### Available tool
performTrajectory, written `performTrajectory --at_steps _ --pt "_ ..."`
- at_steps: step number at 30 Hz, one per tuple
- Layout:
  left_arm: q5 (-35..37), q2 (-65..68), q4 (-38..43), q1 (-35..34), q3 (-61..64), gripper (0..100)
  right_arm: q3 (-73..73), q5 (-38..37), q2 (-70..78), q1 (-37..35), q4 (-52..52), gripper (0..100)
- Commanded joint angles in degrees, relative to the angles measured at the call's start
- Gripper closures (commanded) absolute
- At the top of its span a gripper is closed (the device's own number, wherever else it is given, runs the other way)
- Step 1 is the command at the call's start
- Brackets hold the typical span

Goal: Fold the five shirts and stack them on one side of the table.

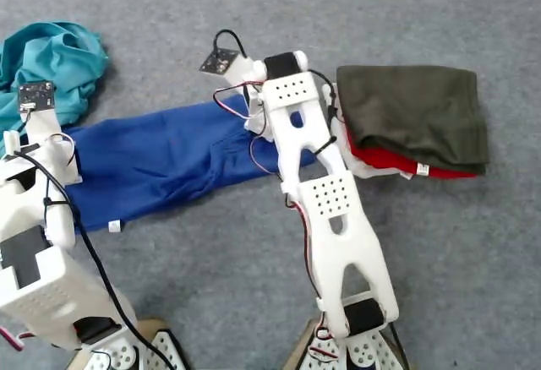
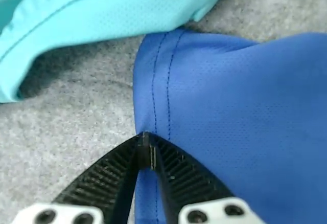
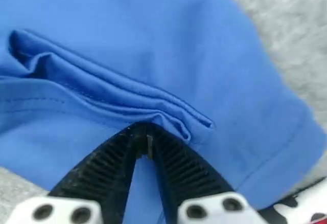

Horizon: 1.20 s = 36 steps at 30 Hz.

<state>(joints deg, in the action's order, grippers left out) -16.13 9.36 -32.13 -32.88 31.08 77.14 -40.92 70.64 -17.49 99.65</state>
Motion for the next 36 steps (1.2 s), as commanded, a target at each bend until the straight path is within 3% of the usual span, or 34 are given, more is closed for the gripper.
performTrajectory --at_steps 1,6,15,22,26,30,36 --pt "0.4 0.3 0.9 -0.4 -1.9 97 8.2 1.1 -2.2 1.3 1.8 98.4" --pt "0.4 0.3 0.9 -0.4 -1.9 97 16.0 4.7 -8.9 2.0 1.6 98.4" --pt "0.7 -0.4 0.2 -0.8 -2.0 97 15.9 8.4 -20.7 3.3 1.7 98.4" --pt "0.7 -10.5 -20.5 -4.1 -9.9 96 15.9 8.4 -23.6 6.1 1.7 98.4" --pt "0.7 -14.3 -33.5 -5.1 -17.5 85 15.8 8.4 -23.6 6.2 1.7 98.4" --pt "0.7 -12.2 -39.2 -5.1 -21.1 73 14.8 8.4 -23.8 6.2 1.7 98.4" --pt "0.8 0.9 -43.3 -6.9 -27.0 72 11.8 8.4 -24.0 6.1 1.7 98.4"
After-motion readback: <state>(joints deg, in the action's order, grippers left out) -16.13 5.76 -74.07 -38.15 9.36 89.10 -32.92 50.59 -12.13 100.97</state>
